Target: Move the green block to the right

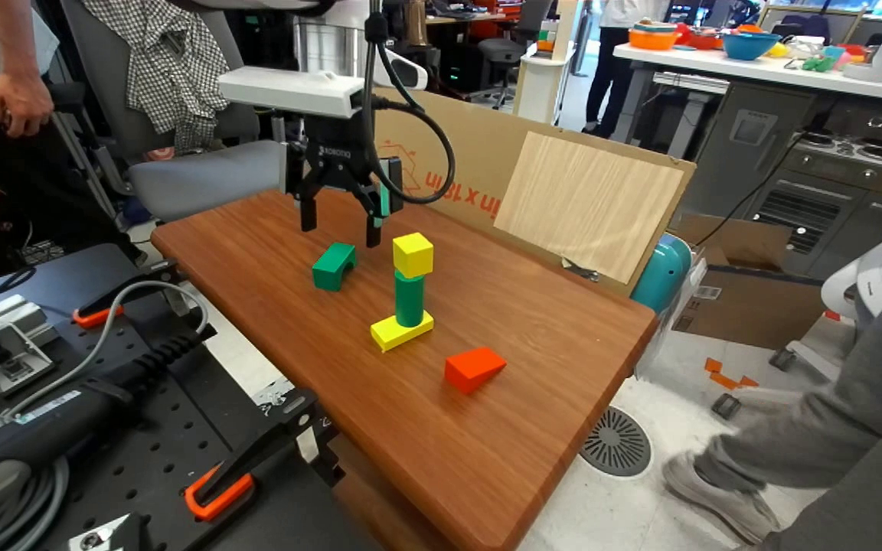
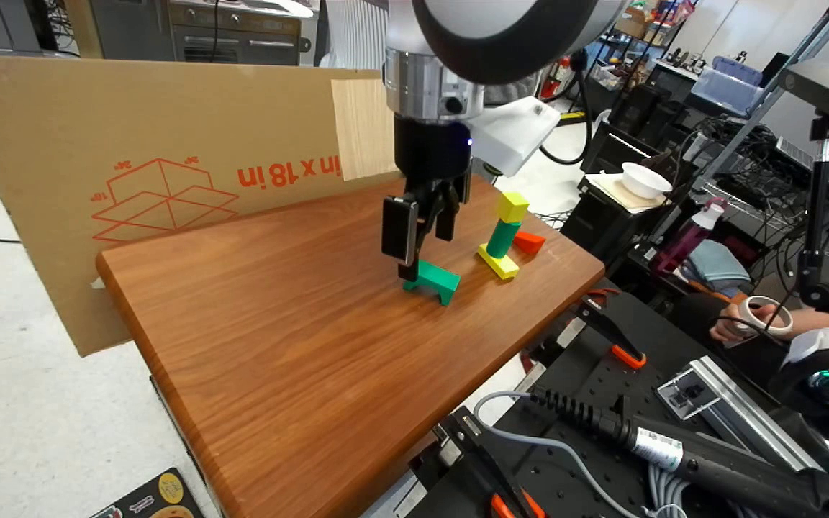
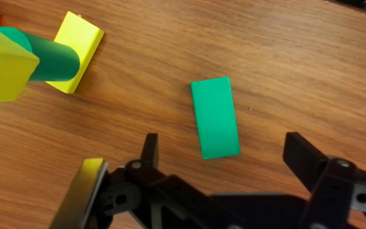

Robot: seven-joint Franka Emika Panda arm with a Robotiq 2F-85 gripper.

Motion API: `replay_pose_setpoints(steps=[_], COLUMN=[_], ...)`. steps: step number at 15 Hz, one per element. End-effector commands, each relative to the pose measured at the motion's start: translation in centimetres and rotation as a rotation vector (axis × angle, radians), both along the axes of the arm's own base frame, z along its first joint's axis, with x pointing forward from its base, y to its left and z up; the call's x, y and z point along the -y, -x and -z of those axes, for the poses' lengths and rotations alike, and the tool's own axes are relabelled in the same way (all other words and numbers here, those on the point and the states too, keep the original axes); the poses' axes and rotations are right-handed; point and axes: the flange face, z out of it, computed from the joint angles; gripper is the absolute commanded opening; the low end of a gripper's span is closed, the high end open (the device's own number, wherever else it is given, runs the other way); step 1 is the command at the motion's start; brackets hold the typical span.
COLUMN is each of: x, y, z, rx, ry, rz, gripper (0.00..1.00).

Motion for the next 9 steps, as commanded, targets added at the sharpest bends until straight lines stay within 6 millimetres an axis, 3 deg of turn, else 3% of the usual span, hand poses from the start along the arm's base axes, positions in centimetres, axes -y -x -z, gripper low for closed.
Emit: replay_pose_setpoints(steps=[1,7,8,9], x=[-0.1,-1.2,-1.5,-1.7], y=[-1.2,-1.0,-0.9,-0.9], z=[1.6,2.7,2.4,2.2], rx=[-0.016,-0.056,-0.055,-0.055], ry=[0.027,0.008,0.001,-0.002], rz=[-0.021,-0.026,-0.028,-0.025], gripper=[1.0,1.0,0.9,0.74])
